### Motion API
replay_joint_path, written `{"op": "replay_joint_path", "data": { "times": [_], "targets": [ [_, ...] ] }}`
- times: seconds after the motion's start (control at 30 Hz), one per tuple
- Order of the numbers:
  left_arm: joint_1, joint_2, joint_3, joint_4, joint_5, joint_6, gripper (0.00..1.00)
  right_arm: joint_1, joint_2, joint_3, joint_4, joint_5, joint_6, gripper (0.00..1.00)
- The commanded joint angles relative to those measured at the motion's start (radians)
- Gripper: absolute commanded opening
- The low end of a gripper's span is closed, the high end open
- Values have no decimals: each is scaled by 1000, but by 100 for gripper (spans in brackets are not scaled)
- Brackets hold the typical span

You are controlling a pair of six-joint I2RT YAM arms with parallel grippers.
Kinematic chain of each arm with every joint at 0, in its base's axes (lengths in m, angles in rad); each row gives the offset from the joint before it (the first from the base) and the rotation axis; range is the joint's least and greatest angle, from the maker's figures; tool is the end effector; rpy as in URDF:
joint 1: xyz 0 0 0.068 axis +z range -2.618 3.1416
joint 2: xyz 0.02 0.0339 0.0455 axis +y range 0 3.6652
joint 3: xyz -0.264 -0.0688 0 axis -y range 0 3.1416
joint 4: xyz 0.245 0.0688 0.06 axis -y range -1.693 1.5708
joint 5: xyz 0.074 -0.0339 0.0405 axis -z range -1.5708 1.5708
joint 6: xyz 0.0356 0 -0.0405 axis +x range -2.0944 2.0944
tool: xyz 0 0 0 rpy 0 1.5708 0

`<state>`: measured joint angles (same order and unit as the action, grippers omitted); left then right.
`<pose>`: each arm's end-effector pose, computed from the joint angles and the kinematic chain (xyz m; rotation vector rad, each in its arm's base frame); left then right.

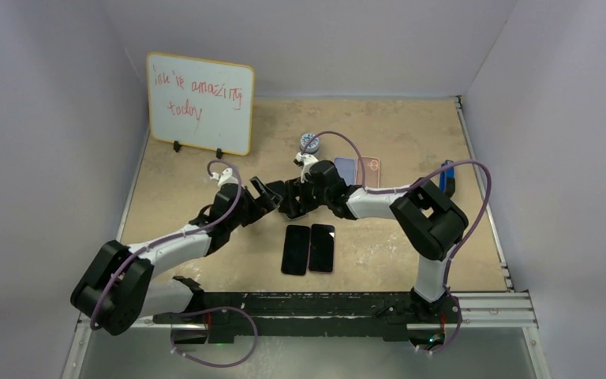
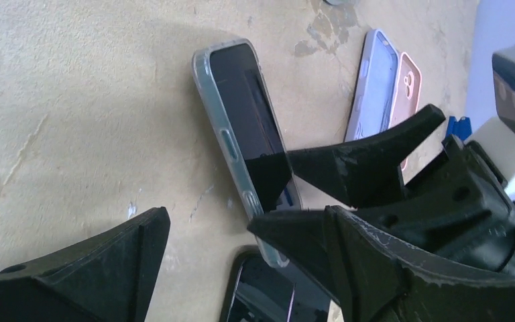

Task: Take the phone out of the phone case
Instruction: Adjust the phone.

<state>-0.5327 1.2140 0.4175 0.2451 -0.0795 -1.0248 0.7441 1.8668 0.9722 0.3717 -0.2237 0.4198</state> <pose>0.2041 -0.1170 0.1703 -0.5929 2.1568 -0.8147 0.2825 0.2709 0.1582 -0.4996 2.1635 0.9116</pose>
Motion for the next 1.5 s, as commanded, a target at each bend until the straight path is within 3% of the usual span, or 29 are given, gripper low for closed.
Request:
{"op": "replay_joint_path", "data": {
  "times": [0.0, 0.33, 0.6, 0.8, 1.07, 1.3, 1.47],
  "targets": [
    [37, 90, 46, 141, 72, -40, 85, 3, -15, -32, 21, -66, 7, 16],
    [85, 275, 49, 308, 144, -120, 66, 1, -9, -43, 37, -72, -3, 16],
    [103, 333, 60, 379, 191, -106, 35, 1, -30, -54, 49, -74, -10, 18],
    [132, 316, -19, 545, 257, -119, 0, 1, -71, -76, 65, -60, 1, 24],
    [165, 179, -125, 675, 328, -145, 0, 2, -221, -162, 125, -43, 30, 50],
    [171, -67, -212, 694, 342, -170, 0, 3, -419, -284, 216, -69, 105, 73],
    [171, -239, -271, 691, 356, -206, 0, 2, -540, -376, 278, -76, 175, 76]
  ]
}}
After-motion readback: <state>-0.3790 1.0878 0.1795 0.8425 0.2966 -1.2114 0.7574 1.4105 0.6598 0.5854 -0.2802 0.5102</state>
